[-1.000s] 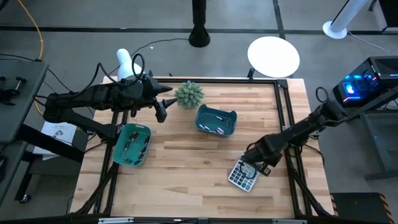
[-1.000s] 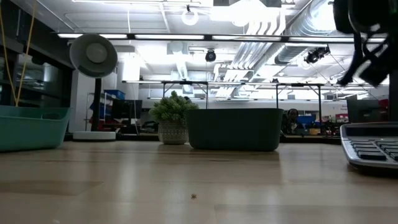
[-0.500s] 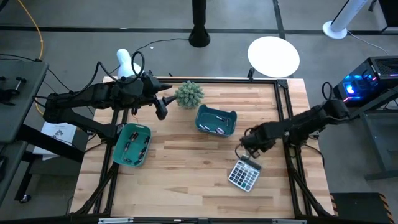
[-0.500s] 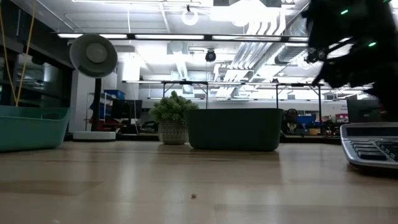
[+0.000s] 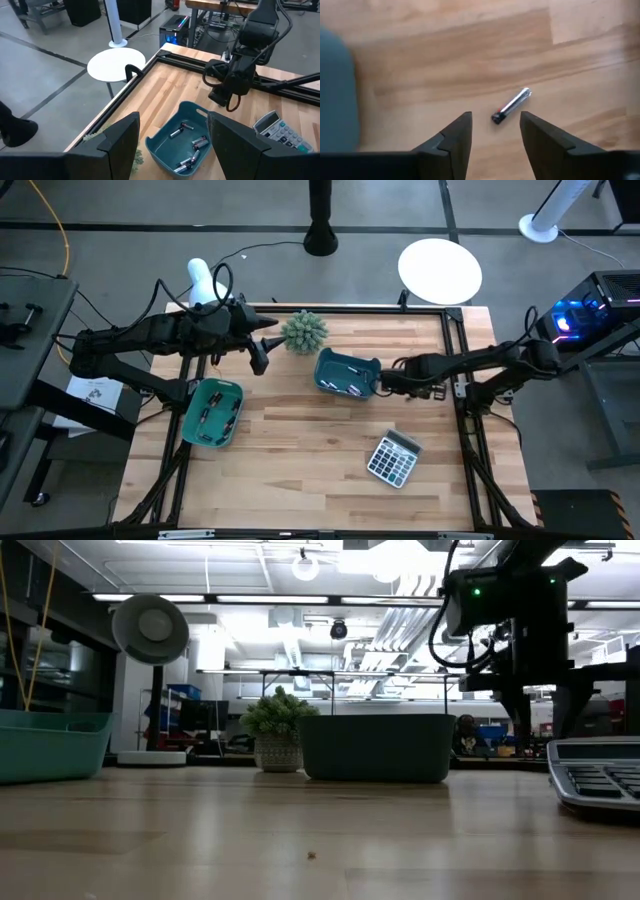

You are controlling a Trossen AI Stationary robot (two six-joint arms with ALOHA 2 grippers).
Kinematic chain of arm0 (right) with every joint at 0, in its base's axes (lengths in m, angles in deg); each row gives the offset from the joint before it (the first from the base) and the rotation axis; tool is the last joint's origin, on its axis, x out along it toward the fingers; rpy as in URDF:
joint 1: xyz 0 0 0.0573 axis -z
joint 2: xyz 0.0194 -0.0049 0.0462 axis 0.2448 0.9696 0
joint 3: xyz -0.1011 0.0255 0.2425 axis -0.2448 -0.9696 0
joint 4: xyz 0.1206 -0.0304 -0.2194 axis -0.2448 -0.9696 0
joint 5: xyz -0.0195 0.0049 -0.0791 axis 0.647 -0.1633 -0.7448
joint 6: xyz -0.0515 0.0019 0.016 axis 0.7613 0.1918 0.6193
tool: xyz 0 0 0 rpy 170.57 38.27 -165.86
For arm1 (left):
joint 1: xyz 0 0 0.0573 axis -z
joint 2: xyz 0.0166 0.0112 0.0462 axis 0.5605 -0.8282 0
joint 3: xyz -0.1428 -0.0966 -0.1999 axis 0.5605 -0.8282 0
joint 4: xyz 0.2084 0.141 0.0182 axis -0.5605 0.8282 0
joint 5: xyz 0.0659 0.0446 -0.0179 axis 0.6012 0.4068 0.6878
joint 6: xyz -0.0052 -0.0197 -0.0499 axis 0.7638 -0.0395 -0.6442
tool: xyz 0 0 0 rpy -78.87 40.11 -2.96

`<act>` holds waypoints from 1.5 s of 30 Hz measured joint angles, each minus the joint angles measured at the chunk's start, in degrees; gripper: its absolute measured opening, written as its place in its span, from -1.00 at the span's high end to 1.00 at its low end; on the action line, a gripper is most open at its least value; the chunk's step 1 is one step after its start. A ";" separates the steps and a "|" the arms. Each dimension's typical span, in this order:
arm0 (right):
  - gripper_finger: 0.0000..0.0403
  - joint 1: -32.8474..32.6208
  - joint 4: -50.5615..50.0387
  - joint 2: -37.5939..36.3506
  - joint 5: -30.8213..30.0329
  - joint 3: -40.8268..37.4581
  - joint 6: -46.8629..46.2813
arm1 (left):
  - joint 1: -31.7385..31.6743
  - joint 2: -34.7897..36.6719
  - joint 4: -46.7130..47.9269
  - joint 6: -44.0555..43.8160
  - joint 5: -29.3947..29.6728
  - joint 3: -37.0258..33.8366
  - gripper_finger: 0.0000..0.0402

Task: Sort batteries
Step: Put the silver battery into the blue bin

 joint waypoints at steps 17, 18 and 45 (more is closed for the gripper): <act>0.26 4.23 17.44 0.04 -2.82 -13.54 -20.94 | 0.00 0.02 0.33 4.26 -1.70 0.00 -0.13; 0.26 4.23 16.75 0.10 -2.66 -13.36 -20.97 | 0.00 0.02 0.49 4.28 -1.73 0.00 -0.13; 0.97 2.78 23.56 -1.94 -18.15 7.66 26.48 | 0.07 -1.30 -2.39 0.98 -2.77 -0.99 -0.13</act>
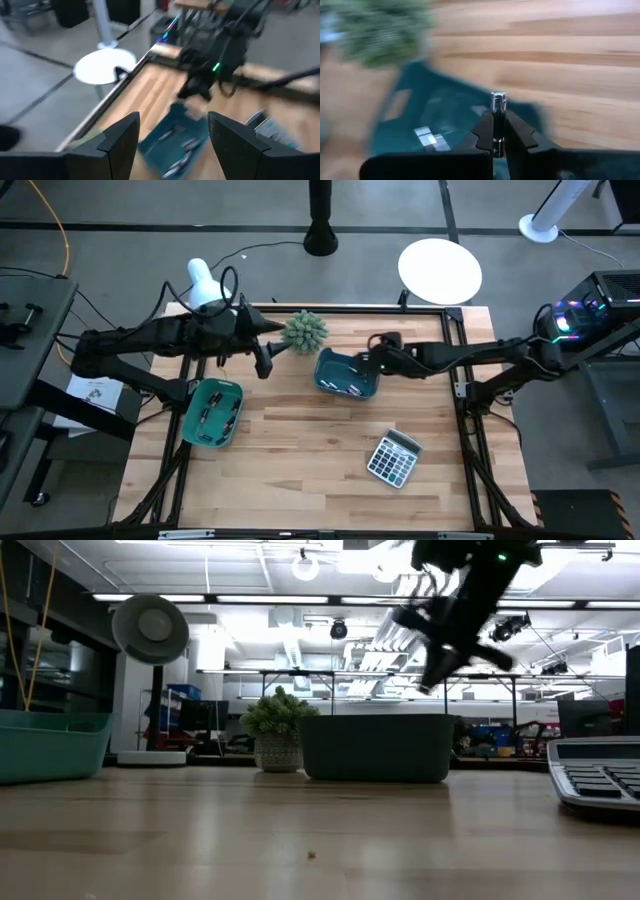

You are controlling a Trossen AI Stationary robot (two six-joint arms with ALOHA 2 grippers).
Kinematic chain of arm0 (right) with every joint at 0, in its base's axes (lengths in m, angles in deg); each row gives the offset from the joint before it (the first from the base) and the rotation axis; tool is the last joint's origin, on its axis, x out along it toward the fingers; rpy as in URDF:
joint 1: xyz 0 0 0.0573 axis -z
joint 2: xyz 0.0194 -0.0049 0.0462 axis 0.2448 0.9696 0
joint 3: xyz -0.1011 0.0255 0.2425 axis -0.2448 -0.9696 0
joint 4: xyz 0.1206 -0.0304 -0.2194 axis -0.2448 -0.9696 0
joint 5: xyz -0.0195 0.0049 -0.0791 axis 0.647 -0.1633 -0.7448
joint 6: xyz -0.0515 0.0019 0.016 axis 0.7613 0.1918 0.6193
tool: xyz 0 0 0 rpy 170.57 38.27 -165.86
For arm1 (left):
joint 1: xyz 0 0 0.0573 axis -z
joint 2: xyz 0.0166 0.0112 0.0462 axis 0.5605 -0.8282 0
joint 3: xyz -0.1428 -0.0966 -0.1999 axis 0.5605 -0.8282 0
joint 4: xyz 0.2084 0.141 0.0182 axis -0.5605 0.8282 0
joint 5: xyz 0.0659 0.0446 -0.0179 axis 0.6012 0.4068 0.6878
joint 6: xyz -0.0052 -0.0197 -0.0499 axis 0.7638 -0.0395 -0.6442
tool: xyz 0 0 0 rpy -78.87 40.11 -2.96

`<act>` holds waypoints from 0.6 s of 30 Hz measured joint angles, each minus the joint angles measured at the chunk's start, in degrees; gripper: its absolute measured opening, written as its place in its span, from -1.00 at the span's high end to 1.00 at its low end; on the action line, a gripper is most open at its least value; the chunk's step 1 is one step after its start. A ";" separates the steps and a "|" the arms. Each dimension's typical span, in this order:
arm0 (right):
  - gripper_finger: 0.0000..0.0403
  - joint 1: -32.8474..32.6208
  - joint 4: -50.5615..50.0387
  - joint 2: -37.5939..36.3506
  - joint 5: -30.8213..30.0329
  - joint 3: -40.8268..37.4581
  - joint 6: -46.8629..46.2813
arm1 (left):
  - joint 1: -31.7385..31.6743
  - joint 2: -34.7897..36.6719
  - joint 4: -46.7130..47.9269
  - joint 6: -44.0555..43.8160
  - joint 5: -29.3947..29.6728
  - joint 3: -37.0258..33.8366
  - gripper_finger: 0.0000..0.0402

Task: Sort batteries
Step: Put the silver battery into the blue bin, then return to Home Position

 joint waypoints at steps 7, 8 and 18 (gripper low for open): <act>0.82 -0.11 15.25 3.76 11.26 0.78 8.47 | 3.61 5.88 -21.69 -9.36 -4.19 -17.43 -0.13; 0.76 -0.11 15.29 4.00 12.16 0.80 8.33 | 4.34 7.04 -24.83 -11.37 -4.24 -20.52 -0.13; 0.10 0.06 14.30 3.25 25.22 0.80 13.57 | 11.83 22.20 -45.55 -23.35 4.67 -45.37 -0.13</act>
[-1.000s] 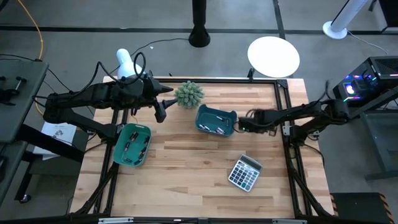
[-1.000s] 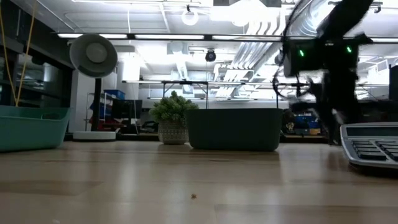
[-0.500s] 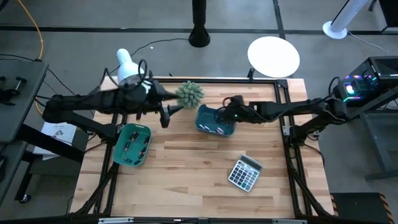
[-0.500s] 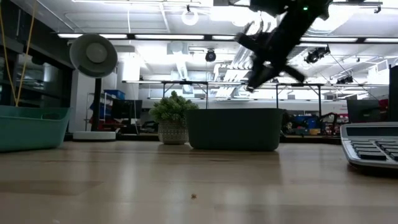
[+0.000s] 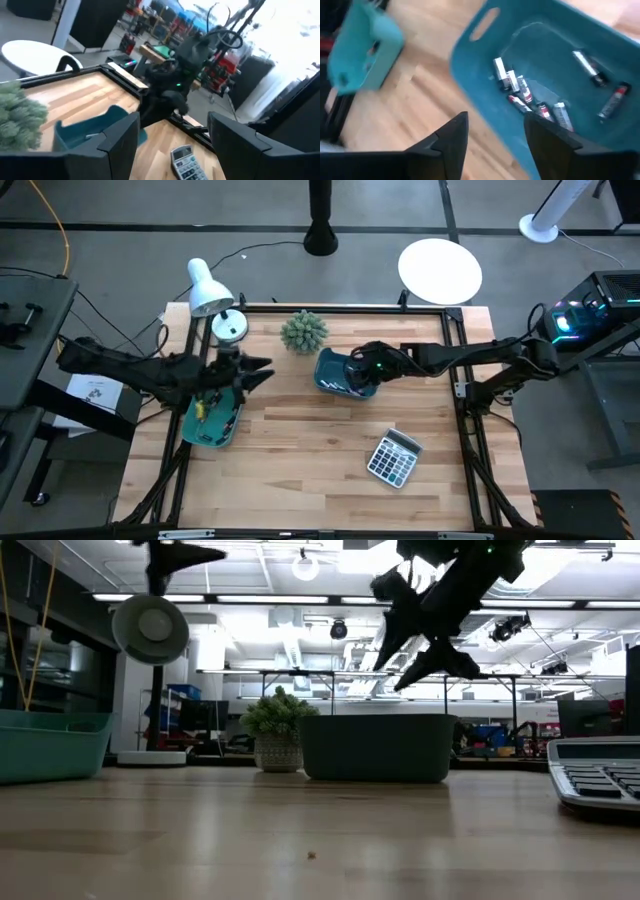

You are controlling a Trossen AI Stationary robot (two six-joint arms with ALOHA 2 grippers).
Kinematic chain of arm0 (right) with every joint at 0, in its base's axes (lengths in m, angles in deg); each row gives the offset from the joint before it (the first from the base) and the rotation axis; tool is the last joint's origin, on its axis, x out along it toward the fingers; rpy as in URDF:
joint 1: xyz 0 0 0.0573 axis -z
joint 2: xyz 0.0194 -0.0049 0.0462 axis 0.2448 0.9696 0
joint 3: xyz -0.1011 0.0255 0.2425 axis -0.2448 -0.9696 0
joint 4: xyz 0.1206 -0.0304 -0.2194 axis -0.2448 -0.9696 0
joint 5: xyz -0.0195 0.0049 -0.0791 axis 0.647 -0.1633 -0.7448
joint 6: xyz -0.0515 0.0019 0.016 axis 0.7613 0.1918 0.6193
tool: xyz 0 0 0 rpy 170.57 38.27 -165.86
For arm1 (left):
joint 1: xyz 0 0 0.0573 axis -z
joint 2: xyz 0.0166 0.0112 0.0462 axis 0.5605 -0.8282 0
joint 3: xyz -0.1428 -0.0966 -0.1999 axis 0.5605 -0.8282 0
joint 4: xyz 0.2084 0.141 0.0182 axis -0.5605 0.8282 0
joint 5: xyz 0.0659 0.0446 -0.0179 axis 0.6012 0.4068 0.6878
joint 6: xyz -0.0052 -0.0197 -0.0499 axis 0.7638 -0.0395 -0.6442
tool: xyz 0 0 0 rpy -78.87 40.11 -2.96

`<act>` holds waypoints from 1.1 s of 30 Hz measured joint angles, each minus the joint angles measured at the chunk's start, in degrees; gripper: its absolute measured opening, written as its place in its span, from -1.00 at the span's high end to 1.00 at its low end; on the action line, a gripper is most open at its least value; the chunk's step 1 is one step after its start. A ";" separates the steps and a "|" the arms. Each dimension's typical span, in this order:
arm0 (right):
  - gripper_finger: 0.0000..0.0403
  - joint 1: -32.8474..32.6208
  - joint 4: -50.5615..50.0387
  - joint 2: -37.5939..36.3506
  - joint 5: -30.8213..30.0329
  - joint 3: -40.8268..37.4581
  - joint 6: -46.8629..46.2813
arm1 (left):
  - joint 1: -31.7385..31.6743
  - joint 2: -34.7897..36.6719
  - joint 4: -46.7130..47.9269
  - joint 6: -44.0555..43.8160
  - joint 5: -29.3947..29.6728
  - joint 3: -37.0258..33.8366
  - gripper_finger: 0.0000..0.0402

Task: Sort batteries
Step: Return to Home Position

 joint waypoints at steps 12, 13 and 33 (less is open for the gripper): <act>0.01 -0.82 -1.76 -14.71 -6.05 0.01 5.06 | 2.94 21.05 -5.75 9.81 8.45 -17.61 -0.13; 0.01 -0.85 -2.33 -16.09 -6.21 0.02 6.19 | 1.73 22.55 -5.72 10.58 8.03 -18.97 -0.13; 0.08 -13.80 -30.36 -34.23 -15.52 -2.19 -5.35 | -9.72 38.24 3.87 3.95 -1.76 -33.39 0.82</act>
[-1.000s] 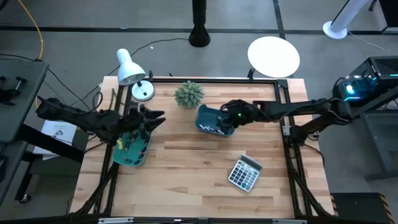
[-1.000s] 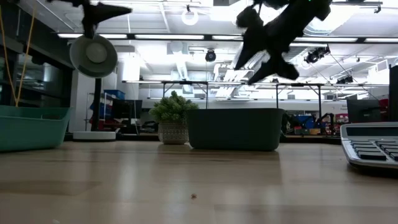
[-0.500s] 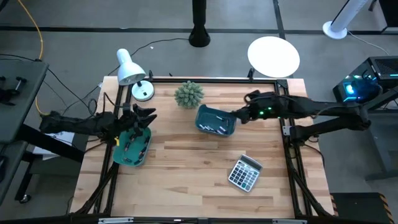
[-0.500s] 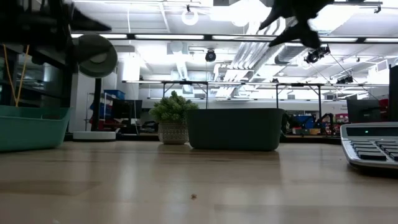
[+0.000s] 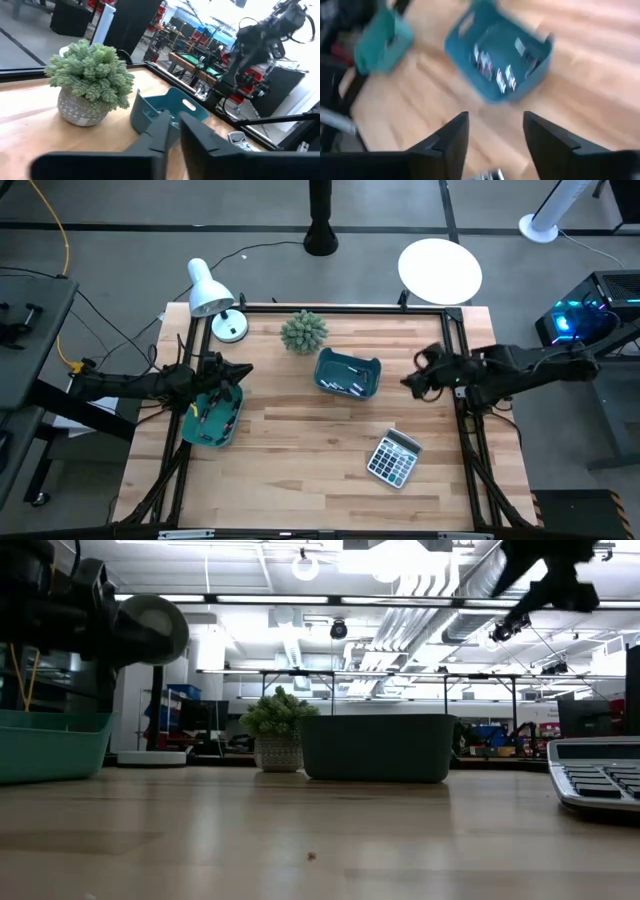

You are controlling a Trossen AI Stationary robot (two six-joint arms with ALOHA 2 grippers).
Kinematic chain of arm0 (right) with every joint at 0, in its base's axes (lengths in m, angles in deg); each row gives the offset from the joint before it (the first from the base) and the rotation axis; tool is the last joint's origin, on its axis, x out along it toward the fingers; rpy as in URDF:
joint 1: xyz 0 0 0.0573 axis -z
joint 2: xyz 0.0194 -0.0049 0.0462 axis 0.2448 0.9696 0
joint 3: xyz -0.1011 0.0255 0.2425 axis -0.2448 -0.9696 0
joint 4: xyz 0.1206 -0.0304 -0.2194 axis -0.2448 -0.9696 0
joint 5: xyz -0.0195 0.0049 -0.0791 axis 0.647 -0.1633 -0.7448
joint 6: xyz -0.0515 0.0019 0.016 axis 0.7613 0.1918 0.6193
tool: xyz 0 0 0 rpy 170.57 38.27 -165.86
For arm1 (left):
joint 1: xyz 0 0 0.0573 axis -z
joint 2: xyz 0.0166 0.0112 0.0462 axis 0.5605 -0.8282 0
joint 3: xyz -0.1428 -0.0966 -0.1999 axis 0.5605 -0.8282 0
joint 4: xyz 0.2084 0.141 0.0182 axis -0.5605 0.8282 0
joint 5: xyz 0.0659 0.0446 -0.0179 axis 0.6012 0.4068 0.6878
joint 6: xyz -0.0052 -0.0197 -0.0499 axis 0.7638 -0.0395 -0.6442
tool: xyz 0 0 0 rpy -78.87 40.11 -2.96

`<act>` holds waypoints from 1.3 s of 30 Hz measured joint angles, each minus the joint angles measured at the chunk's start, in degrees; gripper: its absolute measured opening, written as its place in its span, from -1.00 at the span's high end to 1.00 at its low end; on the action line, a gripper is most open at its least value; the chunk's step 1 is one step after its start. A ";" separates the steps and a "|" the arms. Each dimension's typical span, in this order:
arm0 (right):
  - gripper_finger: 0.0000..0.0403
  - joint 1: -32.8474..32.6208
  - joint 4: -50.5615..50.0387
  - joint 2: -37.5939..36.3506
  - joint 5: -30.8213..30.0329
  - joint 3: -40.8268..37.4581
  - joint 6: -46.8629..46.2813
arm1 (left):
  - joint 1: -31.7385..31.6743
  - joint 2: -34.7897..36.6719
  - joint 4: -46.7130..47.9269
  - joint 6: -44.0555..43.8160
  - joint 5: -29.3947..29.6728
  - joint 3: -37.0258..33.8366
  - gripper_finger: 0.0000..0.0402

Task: Sort batteries
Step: Return to Home Position

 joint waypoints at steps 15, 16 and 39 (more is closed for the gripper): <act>0.99 12.84 72.53 -3.70 17.48 -36.17 22.71 | 0.02 -0.01 0.75 0.18 0.29 0.01 0.82; 0.98 14.24 75.98 -4.43 18.82 -37.66 24.08 | 0.02 0.00 0.74 0.16 0.29 0.01 0.82; 1.00 14.64 53.94 -15.97 18.18 -51.78 20.52 | 0.02 6.01 1.52 0.10 0.19 0.08 0.82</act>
